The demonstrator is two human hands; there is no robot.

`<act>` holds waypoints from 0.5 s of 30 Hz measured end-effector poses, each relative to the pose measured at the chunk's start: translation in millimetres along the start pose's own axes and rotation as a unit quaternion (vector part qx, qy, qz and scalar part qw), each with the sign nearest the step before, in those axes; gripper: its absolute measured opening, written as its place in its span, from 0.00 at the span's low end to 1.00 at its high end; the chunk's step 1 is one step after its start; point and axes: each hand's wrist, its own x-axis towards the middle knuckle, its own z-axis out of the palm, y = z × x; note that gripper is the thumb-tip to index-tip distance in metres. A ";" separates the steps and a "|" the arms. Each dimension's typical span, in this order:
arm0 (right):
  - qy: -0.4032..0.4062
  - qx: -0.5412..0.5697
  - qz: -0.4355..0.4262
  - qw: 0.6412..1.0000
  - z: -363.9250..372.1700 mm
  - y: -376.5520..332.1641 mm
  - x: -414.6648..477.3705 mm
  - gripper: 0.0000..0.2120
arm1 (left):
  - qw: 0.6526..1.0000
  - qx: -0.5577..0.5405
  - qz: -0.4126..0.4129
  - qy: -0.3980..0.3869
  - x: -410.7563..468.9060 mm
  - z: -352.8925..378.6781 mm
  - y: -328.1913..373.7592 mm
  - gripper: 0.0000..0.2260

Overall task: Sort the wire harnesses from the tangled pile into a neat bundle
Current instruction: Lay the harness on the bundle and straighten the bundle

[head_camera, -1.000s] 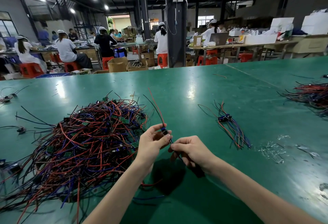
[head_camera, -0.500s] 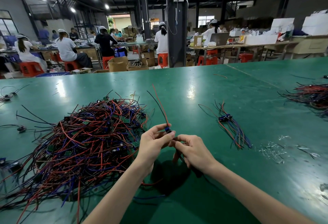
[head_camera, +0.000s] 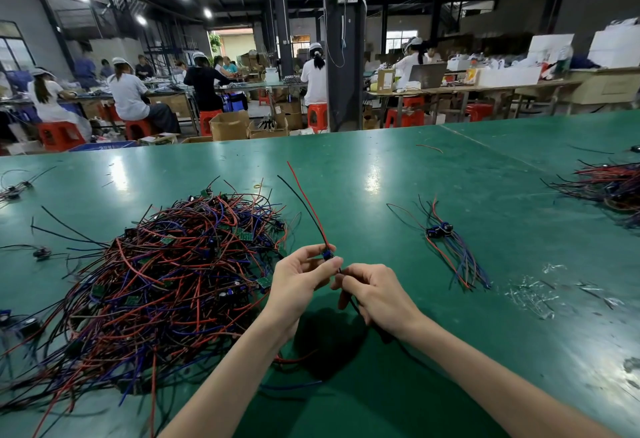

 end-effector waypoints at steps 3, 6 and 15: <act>0.004 -0.024 -0.001 1.000 0.9 0.8 0.7 0.12 | 1.000 0.004 -0.017 -0.024 0.5 -0.7 -0.9 0.11; -0.005 -0.045 0.006 0.999 2.4 1.9 1.3 0.13 | 0.999 -0.004 -0.028 -0.026 0.3 -0.6 -2.3 0.11; -0.006 -0.151 -0.046 0.988 1.6 -5.0 -3.3 0.15 | 0.999 0.018 0.034 -0.009 -1.0 2.1 -3.7 0.12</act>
